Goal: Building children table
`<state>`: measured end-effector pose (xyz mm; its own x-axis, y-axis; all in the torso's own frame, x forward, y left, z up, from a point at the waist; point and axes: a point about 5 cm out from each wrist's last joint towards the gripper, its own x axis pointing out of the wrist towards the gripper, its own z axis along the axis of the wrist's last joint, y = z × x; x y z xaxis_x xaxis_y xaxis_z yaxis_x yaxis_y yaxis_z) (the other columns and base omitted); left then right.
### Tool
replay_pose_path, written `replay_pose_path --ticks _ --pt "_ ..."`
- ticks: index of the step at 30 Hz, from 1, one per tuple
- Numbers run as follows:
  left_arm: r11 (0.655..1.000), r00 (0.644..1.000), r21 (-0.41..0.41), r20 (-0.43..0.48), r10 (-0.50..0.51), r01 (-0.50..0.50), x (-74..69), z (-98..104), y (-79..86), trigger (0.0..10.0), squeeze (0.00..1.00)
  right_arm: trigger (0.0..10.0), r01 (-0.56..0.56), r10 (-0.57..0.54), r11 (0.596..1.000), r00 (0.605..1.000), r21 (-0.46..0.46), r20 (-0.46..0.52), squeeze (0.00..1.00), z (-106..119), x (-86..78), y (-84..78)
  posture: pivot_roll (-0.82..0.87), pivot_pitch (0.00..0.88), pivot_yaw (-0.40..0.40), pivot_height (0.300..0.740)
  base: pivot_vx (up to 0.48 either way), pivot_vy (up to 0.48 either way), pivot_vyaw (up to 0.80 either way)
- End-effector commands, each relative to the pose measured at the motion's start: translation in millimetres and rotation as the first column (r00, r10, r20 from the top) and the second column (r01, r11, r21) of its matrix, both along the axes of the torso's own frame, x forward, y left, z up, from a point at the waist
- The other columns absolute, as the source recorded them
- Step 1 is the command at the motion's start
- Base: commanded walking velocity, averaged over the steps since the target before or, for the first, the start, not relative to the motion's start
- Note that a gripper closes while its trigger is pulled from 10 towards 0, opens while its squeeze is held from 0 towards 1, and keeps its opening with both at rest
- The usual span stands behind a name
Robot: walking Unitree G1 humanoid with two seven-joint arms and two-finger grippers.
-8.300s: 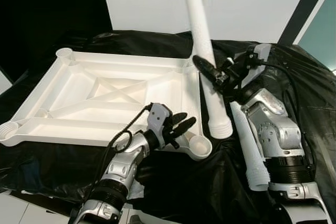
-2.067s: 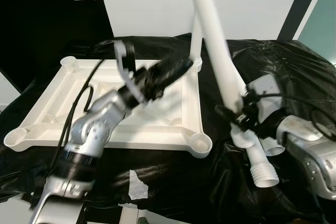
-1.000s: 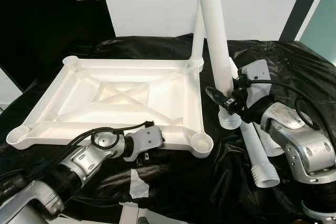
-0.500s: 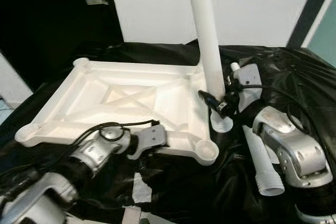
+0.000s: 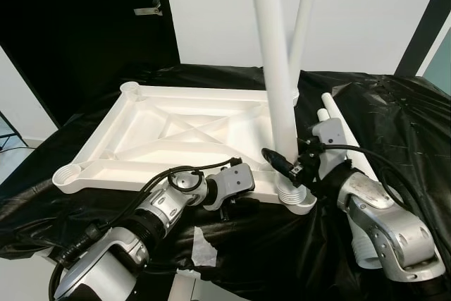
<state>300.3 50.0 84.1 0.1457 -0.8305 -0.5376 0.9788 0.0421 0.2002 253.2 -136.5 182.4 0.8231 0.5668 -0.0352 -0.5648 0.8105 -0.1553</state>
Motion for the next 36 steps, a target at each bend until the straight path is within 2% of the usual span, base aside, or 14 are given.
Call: replay_pose_path --ticks 1,7,14,21,25,36 --pt "0.997 0.998 0.076 -0.047 0.037 -0.033 -8.1 -24 6.2 10.0 0.00 10.0 0.022 -0.023 1.000 0.998 -0.016 -0.050 0.00 -12 -1.3 -4.4 -0.09 0.000 0.032 0.740 0.000 0.000 0.00" --pt "0.996 0.998 0.069 -0.042 0.055 -0.052 -6.9 -25 7.0 10.0 0.00 10.0 0.048 -0.049 0.999 0.997 -0.015 -0.066 0.00 -24 -2.8 -6.0 -0.09 0.000 0.037 0.740 0.000 0.000 0.00" --pt "0.998 0.996 0.013 -0.067 0.058 -0.057 -7.1 -21 3.3 10.0 0.00 10.0 0.084 -0.083 0.996 0.993 0.004 -0.082 0.00 -41 -1.6 -13.9 -0.08 0.000 0.036 0.740 0.000 0.000 0.00" --pt "0.999 0.996 0.020 -0.072 0.047 -0.045 -7.5 -22 7.8 10.0 0.00 10.0 0.105 -0.106 0.994 0.992 -0.015 -0.064 0.00 -51 -5.9 -19.8 -0.08 0.000 0.040 0.740 0.000 0.000 0.00" --pt "0.999 0.996 0.016 -0.080 0.040 -0.039 -7.8 -22 8.5 10.0 0.00 10.0 0.091 -0.091 0.996 0.995 -0.014 -0.032 0.00 -50 -16.2 -23.0 -0.09 0.000 0.046 0.740 0.000 0.000 0.00" --pt "0.999 0.996 0.019 -0.082 0.035 -0.033 -7.4 -20 9.2 10.0 0.00 10.0 0.014 -0.018 0.997 0.998 -0.074 -0.052 0.00 -56 -39.7 -33.8 -0.10 0.000 0.051 0.740 0.000 0.000 0.00"
